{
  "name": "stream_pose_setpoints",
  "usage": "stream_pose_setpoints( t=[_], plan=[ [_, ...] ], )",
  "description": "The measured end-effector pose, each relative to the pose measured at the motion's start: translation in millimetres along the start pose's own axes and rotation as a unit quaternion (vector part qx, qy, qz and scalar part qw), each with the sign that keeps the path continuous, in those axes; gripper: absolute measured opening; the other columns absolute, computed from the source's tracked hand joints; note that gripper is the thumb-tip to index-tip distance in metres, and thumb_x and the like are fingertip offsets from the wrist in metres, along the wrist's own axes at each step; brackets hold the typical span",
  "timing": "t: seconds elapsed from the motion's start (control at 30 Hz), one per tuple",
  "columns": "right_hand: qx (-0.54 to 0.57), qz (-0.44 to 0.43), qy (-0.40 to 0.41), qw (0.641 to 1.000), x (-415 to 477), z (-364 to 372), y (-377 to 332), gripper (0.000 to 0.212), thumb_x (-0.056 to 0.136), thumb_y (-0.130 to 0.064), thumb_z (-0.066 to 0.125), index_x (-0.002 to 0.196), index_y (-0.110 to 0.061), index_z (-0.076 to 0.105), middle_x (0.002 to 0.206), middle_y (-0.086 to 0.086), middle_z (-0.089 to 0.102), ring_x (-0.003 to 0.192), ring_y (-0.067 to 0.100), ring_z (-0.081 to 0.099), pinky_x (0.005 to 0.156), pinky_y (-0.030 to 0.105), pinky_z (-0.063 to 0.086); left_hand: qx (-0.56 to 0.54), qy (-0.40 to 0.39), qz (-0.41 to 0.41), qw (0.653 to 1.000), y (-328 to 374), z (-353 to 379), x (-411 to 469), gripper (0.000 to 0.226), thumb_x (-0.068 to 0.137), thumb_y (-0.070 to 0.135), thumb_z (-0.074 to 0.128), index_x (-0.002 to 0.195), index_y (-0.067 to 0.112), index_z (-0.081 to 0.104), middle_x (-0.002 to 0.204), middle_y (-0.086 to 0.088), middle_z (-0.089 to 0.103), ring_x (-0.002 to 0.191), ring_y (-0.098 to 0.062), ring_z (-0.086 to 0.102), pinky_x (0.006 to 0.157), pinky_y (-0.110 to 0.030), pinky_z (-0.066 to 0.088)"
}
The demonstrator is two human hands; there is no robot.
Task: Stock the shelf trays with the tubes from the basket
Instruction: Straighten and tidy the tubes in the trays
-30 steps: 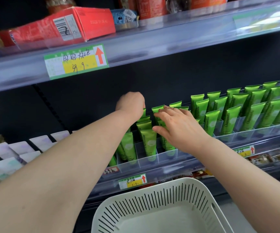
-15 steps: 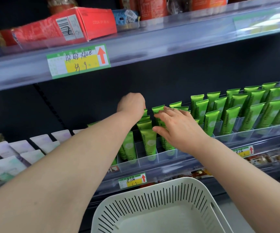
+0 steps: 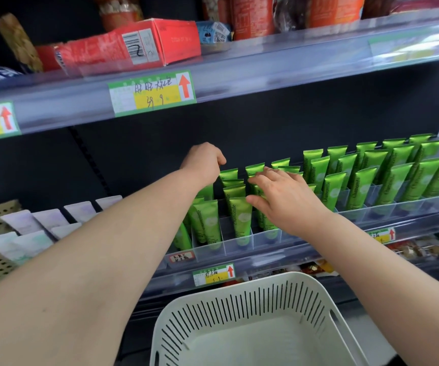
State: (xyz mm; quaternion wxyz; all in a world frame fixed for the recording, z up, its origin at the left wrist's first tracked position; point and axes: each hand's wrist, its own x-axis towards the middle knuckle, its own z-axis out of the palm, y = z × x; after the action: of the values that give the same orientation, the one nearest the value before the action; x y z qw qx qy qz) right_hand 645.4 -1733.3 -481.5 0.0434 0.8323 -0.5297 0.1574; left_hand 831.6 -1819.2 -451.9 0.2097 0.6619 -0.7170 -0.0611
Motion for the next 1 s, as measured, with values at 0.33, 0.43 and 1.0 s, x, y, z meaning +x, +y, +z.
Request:
stream_pose_setpoints(
  t=[0.33, 0.43, 1.0],
  plan=[
    [-0.002, -0.046, 0.022, 0.999, 7.3, 1.5, -26.2, 0.044, 0.096, -0.041, 0.047, 0.136, -0.023, 0.045, 0.138, -0.003, 0.049, 0.134, 0.019, 0.036, 0.105, 0.040, 0.030, -0.029, -0.023, 0.007, 0.999, -17.8, -30.0, -25.4, 0.022, 0.085, 0.011, 0.072, 0.102, 0.025, 0.074, 0.096, 0.008, 0.070, 0.095, -0.012, 0.065, 0.092, -0.031, 0.052],
    [0.003, -0.062, 0.034, 0.998, 15.1, 7.3, -43.1, 0.039, 0.096, -0.035, 0.050, 0.132, -0.024, 0.049, 0.129, -0.003, 0.056, 0.127, 0.020, 0.041, 0.101, 0.039, 0.032, -0.020, -0.033, 0.000, 0.999, -29.9, -41.6, -36.1, 0.020, 0.084, 0.016, 0.073, 0.100, 0.027, 0.074, 0.089, 0.012, 0.067, 0.093, -0.010, 0.065, 0.091, -0.031, 0.052],
    [-0.045, -0.051, -0.010, 0.998, 34.5, 31.3, -71.3, 0.023, 0.097, -0.026, 0.045, 0.109, -0.027, 0.063, 0.108, -0.006, 0.063, 0.127, 0.015, 0.035, 0.112, 0.058, 0.006, -0.011, -0.021, -0.003, 1.000, -53.3, -45.8, -53.1, 0.019, 0.088, 0.017, 0.066, 0.100, 0.030, 0.074, 0.102, 0.011, 0.069, 0.100, -0.013, 0.063, 0.093, -0.035, 0.052]
  ],
)
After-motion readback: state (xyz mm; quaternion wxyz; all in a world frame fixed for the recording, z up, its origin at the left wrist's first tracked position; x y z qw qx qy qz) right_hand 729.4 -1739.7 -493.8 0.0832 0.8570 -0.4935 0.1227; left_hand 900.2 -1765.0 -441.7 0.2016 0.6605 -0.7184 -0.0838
